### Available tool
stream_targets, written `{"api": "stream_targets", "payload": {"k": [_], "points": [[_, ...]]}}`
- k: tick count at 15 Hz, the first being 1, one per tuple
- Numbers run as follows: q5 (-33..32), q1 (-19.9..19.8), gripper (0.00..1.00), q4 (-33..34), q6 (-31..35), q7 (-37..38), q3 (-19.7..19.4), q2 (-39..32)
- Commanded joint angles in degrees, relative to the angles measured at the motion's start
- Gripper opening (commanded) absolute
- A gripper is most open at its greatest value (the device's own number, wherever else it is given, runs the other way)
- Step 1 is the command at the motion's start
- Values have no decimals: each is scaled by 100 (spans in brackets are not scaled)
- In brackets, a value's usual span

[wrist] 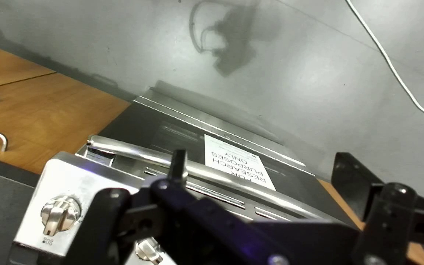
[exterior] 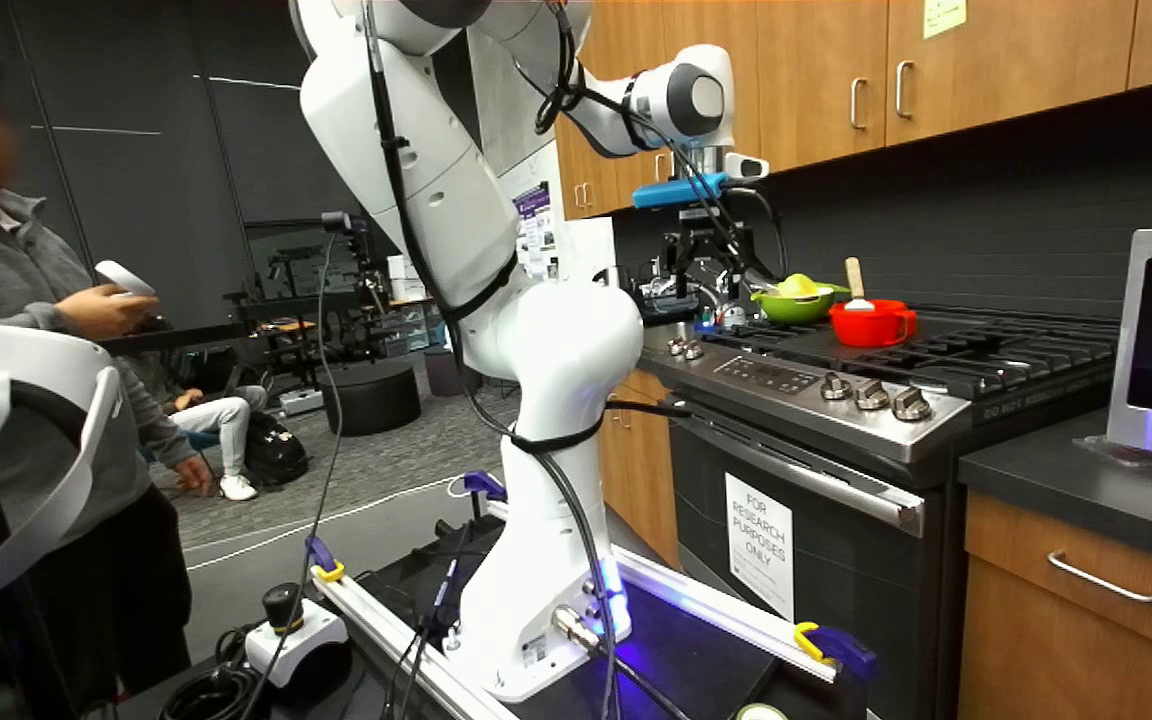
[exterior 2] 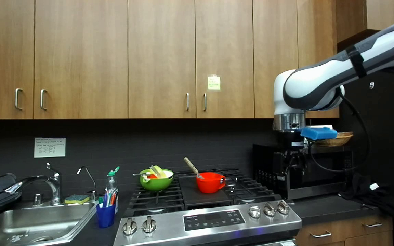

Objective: Open the topmost drawer on the left

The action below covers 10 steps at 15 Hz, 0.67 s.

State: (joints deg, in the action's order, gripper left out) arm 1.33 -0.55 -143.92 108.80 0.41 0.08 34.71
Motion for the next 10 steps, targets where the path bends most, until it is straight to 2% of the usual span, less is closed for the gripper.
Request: {"api": "stream_targets", "payload": {"k": [1, 10], "points": [[-127, -52, 100, -130, 74, -25, -24, 45], [-171, -452, 100, -926, 485, -243, -572, -247]]}}
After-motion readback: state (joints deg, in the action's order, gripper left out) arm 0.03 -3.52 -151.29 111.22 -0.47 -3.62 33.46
